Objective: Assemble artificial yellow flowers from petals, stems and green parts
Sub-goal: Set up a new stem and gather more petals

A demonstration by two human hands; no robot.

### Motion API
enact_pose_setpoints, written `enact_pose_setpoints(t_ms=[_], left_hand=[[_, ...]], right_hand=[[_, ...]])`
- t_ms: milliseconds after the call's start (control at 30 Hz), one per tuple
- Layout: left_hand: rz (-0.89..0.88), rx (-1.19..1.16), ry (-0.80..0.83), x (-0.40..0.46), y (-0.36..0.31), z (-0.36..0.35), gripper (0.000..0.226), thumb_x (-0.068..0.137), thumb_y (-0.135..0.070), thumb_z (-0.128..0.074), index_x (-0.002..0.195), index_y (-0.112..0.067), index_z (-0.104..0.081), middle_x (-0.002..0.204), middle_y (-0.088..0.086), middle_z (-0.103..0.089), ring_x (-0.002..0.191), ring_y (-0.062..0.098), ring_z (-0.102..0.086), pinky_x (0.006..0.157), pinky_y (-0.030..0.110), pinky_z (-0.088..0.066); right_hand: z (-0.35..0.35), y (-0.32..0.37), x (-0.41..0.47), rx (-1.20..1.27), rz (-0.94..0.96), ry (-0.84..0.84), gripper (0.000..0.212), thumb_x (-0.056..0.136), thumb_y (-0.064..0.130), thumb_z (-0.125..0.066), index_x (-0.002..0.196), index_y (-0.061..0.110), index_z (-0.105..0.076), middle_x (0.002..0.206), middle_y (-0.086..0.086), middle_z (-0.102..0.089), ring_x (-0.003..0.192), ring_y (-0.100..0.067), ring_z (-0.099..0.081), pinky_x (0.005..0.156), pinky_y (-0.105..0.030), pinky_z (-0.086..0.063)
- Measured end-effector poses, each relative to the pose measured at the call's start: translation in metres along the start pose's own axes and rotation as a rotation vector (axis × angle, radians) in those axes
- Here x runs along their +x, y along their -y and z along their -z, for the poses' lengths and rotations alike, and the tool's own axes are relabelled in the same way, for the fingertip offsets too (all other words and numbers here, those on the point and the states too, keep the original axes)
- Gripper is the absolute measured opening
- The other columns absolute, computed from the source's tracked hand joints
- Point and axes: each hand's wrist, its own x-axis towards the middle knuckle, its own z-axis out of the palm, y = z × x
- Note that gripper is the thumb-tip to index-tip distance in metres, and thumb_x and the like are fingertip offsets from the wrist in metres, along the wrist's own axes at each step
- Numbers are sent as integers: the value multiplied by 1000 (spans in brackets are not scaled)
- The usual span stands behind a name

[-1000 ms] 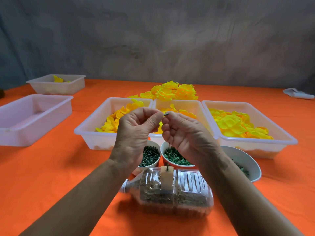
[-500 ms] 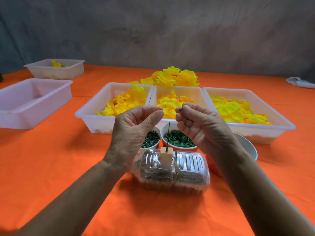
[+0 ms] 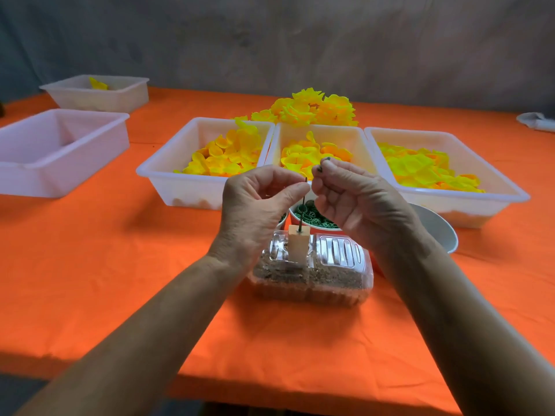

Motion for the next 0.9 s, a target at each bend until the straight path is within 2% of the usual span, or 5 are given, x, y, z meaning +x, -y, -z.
enact_pose_setpoints(t_ms=[267,433,767,900], left_hand=[[23,-89,26,-3,-2,-1,12,78,-1,-71,74,-12,-69,64,-4,-67,62,9,-58,63,20,-50],[43,-140,27,-3,-1,-2,7,79,0,-70,77,-7,-69,70,4,-67,68,15,-60,67,25,-52],[62,-138,20,-5,0,-2,7,73,-15,-75,77,-12,-70,70,2,-69,68,15,-62,68,27,-53],[60,-142,16,-4,0,-1,6,75,-11,-75,75,-11,-69,67,0,-69,65,12,-62,66,24,-53]], right_hand=[[-6,-3,0,-41,-17,32,7,67,15,-67,73,18,-66,70,1,-69,64,-8,-64,60,-19,-48],[-7,-2,-1,-121,10,62,6,67,17,-67,68,20,-72,72,4,-69,69,-7,-64,73,-24,-43],[-5,-3,-6,-249,125,89,7,68,16,-68,74,19,-71,72,5,-68,71,-7,-63,74,-25,-44],[-5,-2,-6,-310,175,79,7,67,18,-69,73,19,-72,72,5,-68,74,-9,-63,77,-28,-44]])
